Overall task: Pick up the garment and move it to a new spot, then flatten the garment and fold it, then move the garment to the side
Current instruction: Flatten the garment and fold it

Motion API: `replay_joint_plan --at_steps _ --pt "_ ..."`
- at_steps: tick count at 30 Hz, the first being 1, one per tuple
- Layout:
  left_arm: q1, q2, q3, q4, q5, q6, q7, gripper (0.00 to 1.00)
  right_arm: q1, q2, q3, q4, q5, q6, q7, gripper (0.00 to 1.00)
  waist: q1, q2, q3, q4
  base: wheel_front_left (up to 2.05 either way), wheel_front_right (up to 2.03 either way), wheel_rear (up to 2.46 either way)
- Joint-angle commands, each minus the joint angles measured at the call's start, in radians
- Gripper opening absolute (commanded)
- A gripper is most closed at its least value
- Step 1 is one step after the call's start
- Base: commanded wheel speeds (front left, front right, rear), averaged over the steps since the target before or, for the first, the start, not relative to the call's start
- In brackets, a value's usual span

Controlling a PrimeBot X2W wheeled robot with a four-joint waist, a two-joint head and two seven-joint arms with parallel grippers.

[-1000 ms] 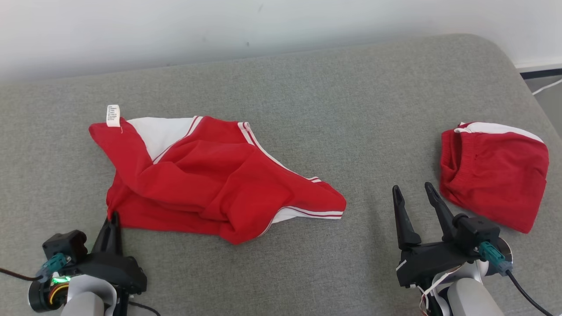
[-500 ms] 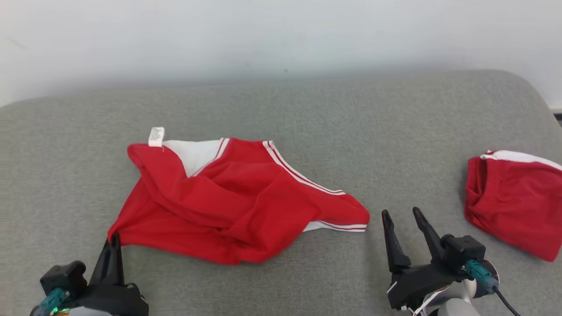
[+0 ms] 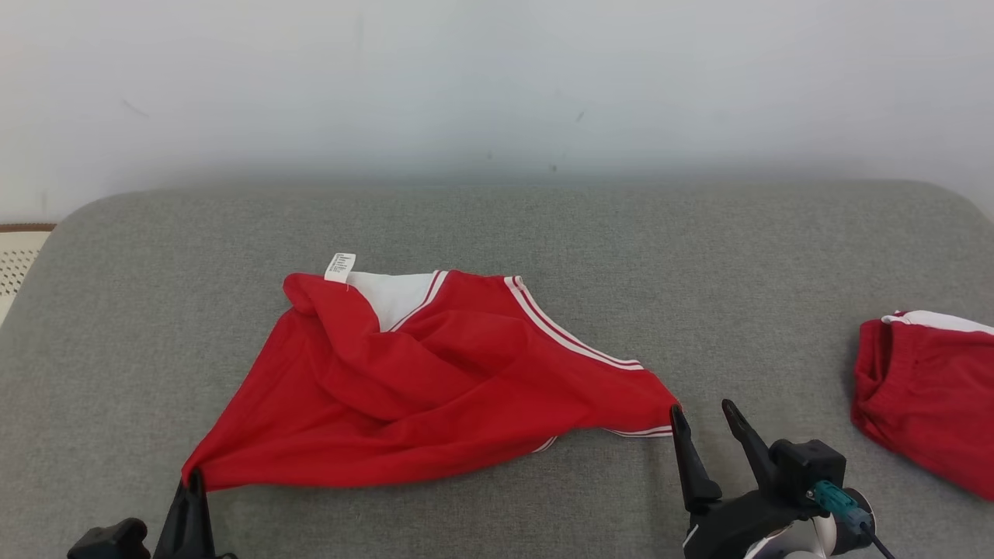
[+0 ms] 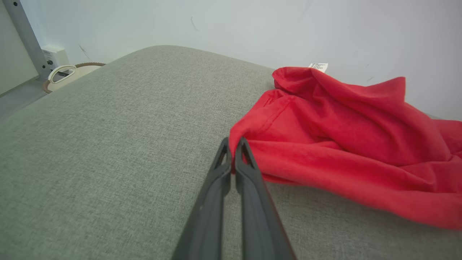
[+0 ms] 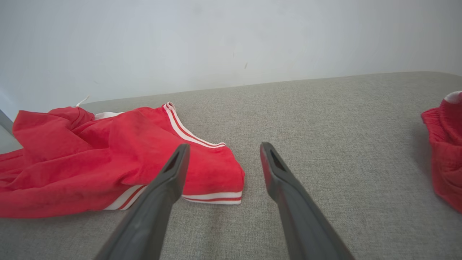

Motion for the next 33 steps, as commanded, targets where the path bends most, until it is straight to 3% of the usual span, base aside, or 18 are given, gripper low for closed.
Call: replay_joint_plan --at_steps 1,2,3,4,5,23,24,26,27,33 --pt "0.018 0.001 0.003 0.000 -0.012 0.001 -0.001 0.00 0.008 -0.008 0.003 0.008 0.007 -0.001 -0.001 1.00 0.0001 0.0001 -0.003 0.009 0.00 0.00 0.00" --pt "0.021 0.001 -0.003 0.002 -0.011 0.002 -0.001 0.00 0.006 -0.011 0.004 0.014 0.008 -0.001 -0.001 1.00 0.0001 0.0001 -0.003 0.015 0.00 0.00 0.00" --pt "0.026 0.001 -0.002 0.008 -0.019 0.012 -0.001 0.30 0.000 -0.015 0.009 0.030 0.015 -0.001 -0.001 1.00 0.0001 0.0001 -0.003 0.026 0.00 0.00 0.00" --pt "0.026 0.001 -0.003 0.008 -0.021 0.017 -0.001 0.76 -0.004 -0.017 0.012 0.040 0.016 -0.001 -0.001 1.00 0.0001 0.0001 -0.003 0.031 0.00 0.00 0.00" --pt "0.026 0.001 -0.006 0.008 -0.018 0.017 -0.001 1.00 -0.007 -0.018 0.014 0.051 0.021 -0.001 -0.001 1.00 0.0001 0.0001 -0.001 0.037 0.00 0.00 0.00" --pt "0.022 0.001 -0.077 -0.048 -0.034 0.013 -0.001 1.00 -0.114 -0.032 0.036 0.274 0.127 -0.001 -0.001 1.00 0.0001 0.0001 0.058 0.134 0.00 0.00 0.00" --pt "0.023 0.001 -0.079 -0.052 -0.035 0.013 -0.001 1.00 -0.119 -0.033 0.044 0.282 0.130 -0.001 -0.001 0.89 0.0001 0.0001 0.059 0.136 0.00 0.00 0.00" --pt "0.025 0.001 -0.082 -0.056 -0.035 0.013 -0.001 1.00 -0.135 -0.034 0.056 0.282 0.137 -0.001 -0.001 0.14 0.0001 0.0001 0.059 0.138 0.00 0.00 0.00" --pt "0.026 0.001 -0.083 -0.058 -0.034 0.012 -0.001 1.00 -0.135 -0.034 0.063 0.277 0.142 -0.001 -0.001 0.00 0.0001 0.0001 0.059 0.139 0.00 0.00 0.00" --pt "0.046 0.001 -0.081 -0.058 -0.041 0.010 -0.001 1.00 -0.111 -0.045 0.108 0.179 0.170 -0.001 -0.001 0.00 0.0001 0.0001 0.040 0.122 0.00 0.00 0.00"
